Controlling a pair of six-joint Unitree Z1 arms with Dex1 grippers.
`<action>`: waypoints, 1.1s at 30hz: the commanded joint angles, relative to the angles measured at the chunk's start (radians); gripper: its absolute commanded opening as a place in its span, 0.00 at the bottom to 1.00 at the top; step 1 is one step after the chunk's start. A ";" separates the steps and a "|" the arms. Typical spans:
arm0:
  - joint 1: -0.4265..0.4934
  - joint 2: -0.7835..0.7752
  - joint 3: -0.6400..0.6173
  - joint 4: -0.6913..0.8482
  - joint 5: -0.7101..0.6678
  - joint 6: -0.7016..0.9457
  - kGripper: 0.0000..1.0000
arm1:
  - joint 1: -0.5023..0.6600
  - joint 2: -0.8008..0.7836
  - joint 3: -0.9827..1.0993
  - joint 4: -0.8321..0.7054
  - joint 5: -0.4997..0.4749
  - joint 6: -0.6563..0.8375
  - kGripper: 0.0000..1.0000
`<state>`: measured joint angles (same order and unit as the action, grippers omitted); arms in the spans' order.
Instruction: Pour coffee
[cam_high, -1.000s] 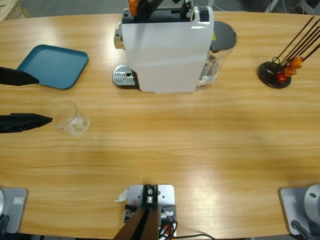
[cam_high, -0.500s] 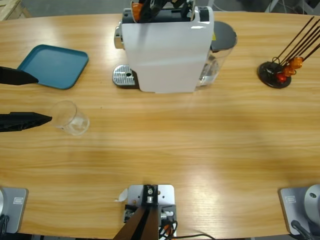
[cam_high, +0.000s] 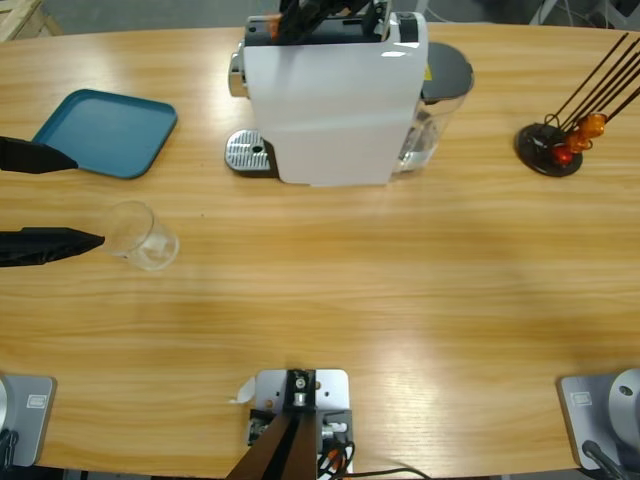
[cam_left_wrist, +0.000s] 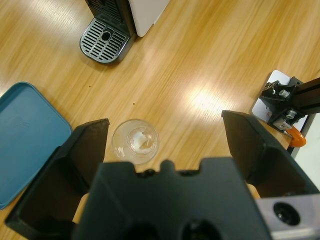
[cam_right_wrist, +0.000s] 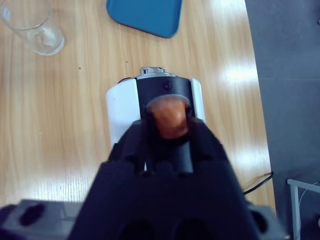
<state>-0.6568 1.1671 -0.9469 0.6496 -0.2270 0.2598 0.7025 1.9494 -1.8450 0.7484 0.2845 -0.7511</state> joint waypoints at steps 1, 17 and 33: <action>0.009 0.007 0.039 0.008 0.011 -0.008 0.97 | 0.006 0.021 0.012 0.011 -0.022 0.016 1.00; 0.003 -0.023 0.028 -0.001 0.007 -0.009 0.97 | 0.291 -0.298 0.272 -0.003 -0.173 0.644 0.00; -0.081 -0.019 0.039 -0.001 0.006 -0.022 0.97 | 0.105 -0.430 0.572 -0.517 -0.729 1.402 0.00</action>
<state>-0.7238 1.1609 -0.9465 0.6495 -0.2270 0.2524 0.9442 1.4264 -1.1990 0.3923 -0.3183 0.5142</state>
